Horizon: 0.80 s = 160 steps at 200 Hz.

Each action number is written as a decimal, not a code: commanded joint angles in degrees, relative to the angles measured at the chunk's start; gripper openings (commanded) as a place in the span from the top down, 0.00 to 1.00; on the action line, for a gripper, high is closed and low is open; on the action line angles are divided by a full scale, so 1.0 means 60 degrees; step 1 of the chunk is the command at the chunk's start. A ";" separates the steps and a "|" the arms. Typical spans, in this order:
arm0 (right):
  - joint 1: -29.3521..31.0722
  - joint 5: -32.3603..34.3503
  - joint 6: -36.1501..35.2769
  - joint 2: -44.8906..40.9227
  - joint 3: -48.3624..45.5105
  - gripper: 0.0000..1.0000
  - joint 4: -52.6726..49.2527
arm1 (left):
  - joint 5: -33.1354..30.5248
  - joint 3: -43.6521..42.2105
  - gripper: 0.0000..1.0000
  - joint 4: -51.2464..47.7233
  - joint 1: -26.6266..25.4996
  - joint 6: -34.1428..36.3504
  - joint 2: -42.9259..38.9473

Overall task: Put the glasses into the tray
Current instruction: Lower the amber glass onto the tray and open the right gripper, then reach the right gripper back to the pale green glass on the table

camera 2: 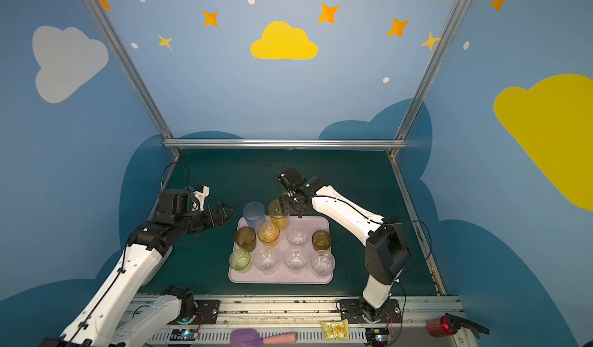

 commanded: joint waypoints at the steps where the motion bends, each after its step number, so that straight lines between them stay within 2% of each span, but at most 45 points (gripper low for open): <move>1: 0.0047 0.0153 -0.0034 -0.0561 0.0333 0.27 -0.0175 | -0.0014 -0.0058 0.00 -0.0047 0.0030 0.0026 -0.0065; 63: -0.0173 -0.0375 -0.0011 -0.1516 0.0090 0.25 0.0130 | -0.0162 -0.0072 0.00 -0.0006 0.0038 0.0078 -0.0095; 105: -0.0717 -0.1150 0.0102 -0.1966 0.0065 0.25 0.0266 | 0.0240 -0.0190 0.00 0.0664 -0.0046 -0.0779 -0.0388; 160: -0.1479 -0.1400 0.0201 -0.2239 -0.0243 0.25 0.0575 | -0.1363 -0.0457 0.00 0.1311 -0.0767 -0.2225 -0.1314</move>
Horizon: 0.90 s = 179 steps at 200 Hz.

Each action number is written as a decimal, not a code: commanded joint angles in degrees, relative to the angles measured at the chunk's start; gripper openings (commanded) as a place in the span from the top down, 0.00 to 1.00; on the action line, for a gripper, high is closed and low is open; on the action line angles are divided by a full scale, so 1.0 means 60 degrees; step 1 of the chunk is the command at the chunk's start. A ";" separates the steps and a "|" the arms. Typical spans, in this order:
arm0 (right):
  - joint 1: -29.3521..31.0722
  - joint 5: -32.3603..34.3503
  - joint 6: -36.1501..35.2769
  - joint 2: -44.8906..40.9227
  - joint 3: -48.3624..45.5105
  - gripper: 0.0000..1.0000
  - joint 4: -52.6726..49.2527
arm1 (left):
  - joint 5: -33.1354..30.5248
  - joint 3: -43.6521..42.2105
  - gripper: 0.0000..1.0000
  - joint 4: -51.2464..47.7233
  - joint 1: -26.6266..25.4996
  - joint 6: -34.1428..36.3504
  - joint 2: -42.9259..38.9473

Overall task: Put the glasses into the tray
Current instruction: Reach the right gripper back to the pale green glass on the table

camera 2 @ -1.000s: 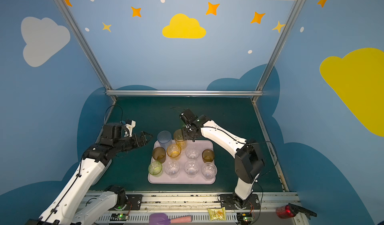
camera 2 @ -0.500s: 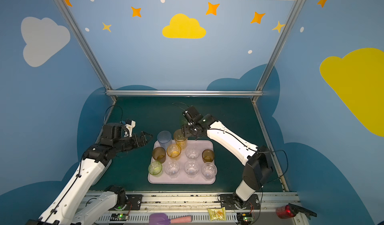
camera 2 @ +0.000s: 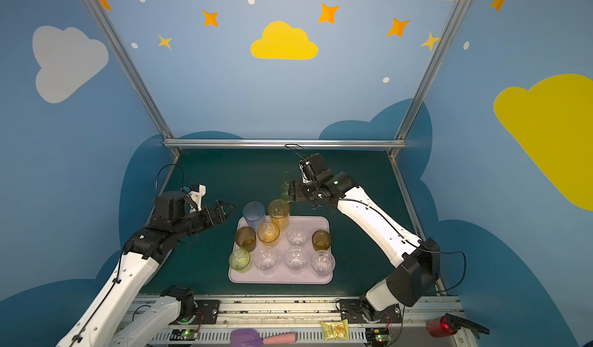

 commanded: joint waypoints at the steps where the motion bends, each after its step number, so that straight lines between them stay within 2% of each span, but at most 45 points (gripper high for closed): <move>1: -0.0293 -0.0336 0.0132 -0.0245 -0.0186 0.25 0.0252 | -0.0933 -0.0201 0.00 0.0523 -0.0298 -0.0864 -0.0442; 35: -0.0724 -0.0669 0.0176 0.0018 -0.0092 0.26 0.0575 | -0.1646 -0.0334 0.00 0.0876 -0.1014 -0.1207 -0.0730; 91: -0.1106 -0.0671 0.0099 0.1032 0.0721 0.31 0.0700 | -0.1834 -0.0036 0.00 0.1008 -0.1702 -0.1166 -0.0166; 133: -0.1297 -0.0141 0.0125 0.1970 0.1464 0.43 0.0635 | -0.1897 -0.0085 0.00 0.1306 -0.1937 -0.1169 0.0089; 152: -0.1374 -0.0160 0.0197 0.2413 0.1841 0.53 0.0626 | -0.1870 -0.0098 0.00 0.1299 -0.1986 -0.1127 0.0152; 179: -0.1392 -0.0361 0.0242 0.3088 0.2383 0.54 0.0588 | -0.1871 -0.0197 0.00 0.1386 -0.1997 -0.1091 0.0142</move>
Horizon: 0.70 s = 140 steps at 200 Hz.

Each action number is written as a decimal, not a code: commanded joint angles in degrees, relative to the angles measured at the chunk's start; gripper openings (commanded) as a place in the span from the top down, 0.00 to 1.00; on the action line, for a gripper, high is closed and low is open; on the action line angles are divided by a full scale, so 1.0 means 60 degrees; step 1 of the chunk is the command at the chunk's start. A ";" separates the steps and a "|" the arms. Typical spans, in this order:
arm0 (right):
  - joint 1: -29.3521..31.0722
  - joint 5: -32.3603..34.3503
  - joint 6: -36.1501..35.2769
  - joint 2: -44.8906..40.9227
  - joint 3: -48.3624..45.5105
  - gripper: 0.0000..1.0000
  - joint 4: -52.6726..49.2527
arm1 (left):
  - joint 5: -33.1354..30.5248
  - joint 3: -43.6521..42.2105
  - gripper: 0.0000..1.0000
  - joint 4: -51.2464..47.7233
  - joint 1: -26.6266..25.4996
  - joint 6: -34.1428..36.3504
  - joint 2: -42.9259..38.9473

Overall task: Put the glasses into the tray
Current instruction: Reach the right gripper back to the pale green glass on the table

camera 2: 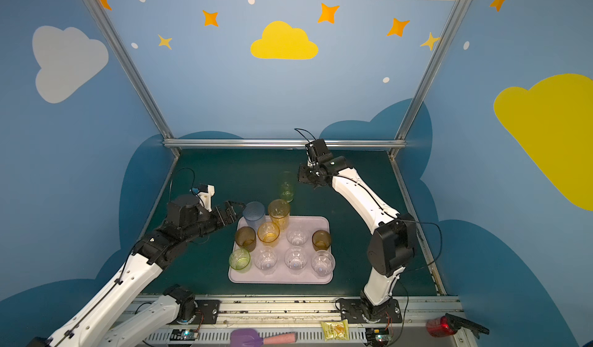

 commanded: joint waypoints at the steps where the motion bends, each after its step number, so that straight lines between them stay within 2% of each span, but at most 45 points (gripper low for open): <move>1: -0.0056 -0.0035 0.0049 0.0507 0.0514 0.54 -0.0003 | -0.0125 0.0072 0.00 0.0286 -0.0037 0.0050 -0.0016; 88: -0.0043 -0.0684 0.0152 0.1841 0.1371 0.61 -0.0185 | -0.0183 0.0063 0.00 0.0288 -0.0054 0.0244 0.0026; 140: -0.0033 -0.0385 0.0167 0.2090 0.1434 0.63 -0.0255 | -0.0199 0.0056 0.00 0.0260 -0.0047 0.0260 0.0084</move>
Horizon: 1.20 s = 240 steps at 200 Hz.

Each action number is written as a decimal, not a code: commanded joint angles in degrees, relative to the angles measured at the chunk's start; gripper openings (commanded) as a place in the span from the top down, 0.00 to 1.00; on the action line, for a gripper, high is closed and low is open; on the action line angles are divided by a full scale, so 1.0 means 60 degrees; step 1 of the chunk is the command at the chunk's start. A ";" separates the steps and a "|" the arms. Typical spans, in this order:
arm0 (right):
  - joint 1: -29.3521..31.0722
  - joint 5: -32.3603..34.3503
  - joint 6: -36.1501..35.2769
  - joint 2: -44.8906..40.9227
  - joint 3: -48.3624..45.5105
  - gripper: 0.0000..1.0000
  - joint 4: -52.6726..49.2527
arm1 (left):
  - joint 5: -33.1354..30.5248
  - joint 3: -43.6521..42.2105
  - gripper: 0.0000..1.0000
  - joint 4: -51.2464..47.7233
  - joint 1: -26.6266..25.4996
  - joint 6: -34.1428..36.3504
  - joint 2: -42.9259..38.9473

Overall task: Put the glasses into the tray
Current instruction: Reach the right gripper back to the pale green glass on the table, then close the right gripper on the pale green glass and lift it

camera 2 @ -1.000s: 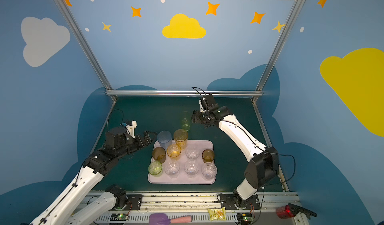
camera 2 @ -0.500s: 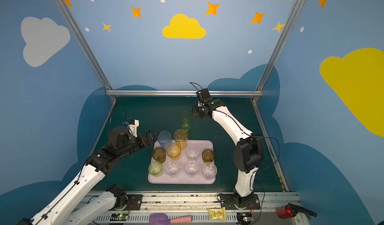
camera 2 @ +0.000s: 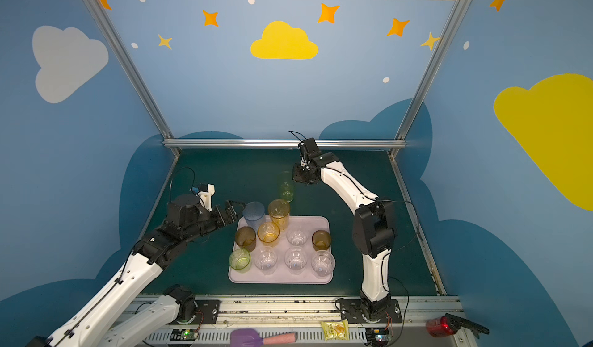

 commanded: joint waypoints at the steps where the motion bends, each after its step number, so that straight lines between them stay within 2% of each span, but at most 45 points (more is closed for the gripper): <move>1: 0.0006 0.0124 0.0032 0.0216 0.0283 0.63 -0.0130 | -0.0093 0.0060 0.00 0.0151 -0.0018 0.0179 0.0030; 77: 0.0003 0.0096 -0.0013 0.0682 0.0450 0.72 -0.0181 | -0.0195 -0.0016 0.00 0.0088 -0.0031 0.0224 0.0037; 109: 0.0005 0.0201 0.0011 0.0744 0.0508 0.73 -0.0208 | -0.0173 -0.0017 0.00 0.0085 -0.0020 0.0274 0.0096; 240: -0.0052 0.0257 0.0018 0.0847 0.0641 0.99 -0.0299 | -0.0195 -0.0054 0.00 0.0109 -0.0020 0.0413 0.0050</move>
